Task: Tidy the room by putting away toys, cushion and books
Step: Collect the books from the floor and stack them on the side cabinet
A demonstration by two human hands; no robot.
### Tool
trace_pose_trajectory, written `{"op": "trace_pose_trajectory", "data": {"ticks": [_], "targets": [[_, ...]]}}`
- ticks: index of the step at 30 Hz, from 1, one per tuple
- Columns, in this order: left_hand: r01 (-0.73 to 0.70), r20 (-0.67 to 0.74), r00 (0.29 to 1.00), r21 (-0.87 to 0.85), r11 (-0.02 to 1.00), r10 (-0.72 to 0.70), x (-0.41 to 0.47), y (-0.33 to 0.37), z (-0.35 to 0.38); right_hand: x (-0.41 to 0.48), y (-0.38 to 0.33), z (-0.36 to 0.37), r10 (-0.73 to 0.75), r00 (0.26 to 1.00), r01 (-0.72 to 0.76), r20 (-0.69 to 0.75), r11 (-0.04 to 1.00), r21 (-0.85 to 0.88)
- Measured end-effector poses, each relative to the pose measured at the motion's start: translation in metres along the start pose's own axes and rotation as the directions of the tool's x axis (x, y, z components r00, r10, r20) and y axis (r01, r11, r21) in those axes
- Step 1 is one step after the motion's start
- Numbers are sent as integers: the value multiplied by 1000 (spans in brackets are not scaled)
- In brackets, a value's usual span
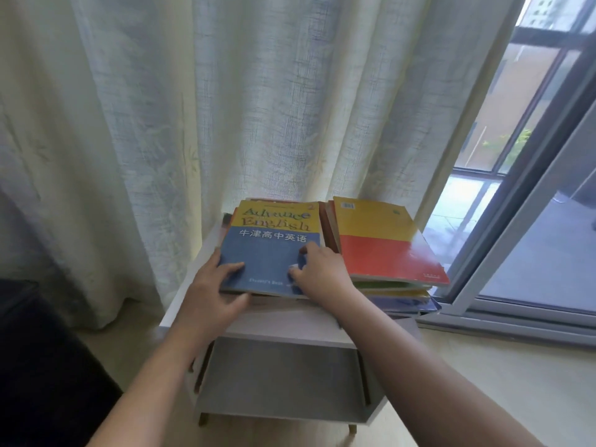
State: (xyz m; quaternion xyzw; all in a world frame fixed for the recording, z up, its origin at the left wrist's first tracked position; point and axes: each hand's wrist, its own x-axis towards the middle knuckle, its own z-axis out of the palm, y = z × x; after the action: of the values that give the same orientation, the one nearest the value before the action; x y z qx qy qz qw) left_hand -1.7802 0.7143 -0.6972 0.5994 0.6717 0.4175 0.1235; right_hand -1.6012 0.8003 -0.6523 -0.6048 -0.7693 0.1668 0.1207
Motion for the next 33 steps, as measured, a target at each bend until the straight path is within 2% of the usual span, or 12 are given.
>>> {"op": "trace_pose_trajectory", "data": {"ticks": [2,3,5,7,9,11,13,16,19,25,29,33], "targets": [[172,116,982,-237,956,-148,3,0,-13,-3,-2,5,2,999,-3,-32,1000,-23],[242,94,970,-327,914,-223,5,-2,-16,-5,-3,6,-2,999,1,-43,1000,-25],[350,-22,921,-395,849,-390,13,-11,-20,-10,-6,8,-30,998,28,-51,999,-30],[471,-25,847,-427,772,-531,19,-18,-26,-15,-12,10,-80,997,79,-23,996,-38],[577,139,783,-529,623,-607,24,-24,-34,-17,-20,10,-151,989,151,3,988,-26],[636,296,754,-548,543,-586,24,-27,-41,-18,-26,10,-217,976,217,26,976,9],[622,298,775,-522,584,-558,26,-31,-44,-15,-26,8,-250,966,248,63,968,34],[523,161,848,-416,744,-505,28,-37,-54,-12,-17,4,-250,959,241,130,967,81],[446,86,891,-355,822,-446,25,-44,-65,-10,-8,-1,-234,945,243,228,970,-13],[404,29,902,-408,819,-430,19,-47,-74,0,-3,-9,-290,903,391,318,861,-325],[408,7,891,-449,795,-453,16,-52,-78,-1,-5,-17,-398,885,466,242,747,-474],[426,21,873,-522,739,-488,17,-52,-83,3,2,-43,-418,905,400,77,777,-486]]}}
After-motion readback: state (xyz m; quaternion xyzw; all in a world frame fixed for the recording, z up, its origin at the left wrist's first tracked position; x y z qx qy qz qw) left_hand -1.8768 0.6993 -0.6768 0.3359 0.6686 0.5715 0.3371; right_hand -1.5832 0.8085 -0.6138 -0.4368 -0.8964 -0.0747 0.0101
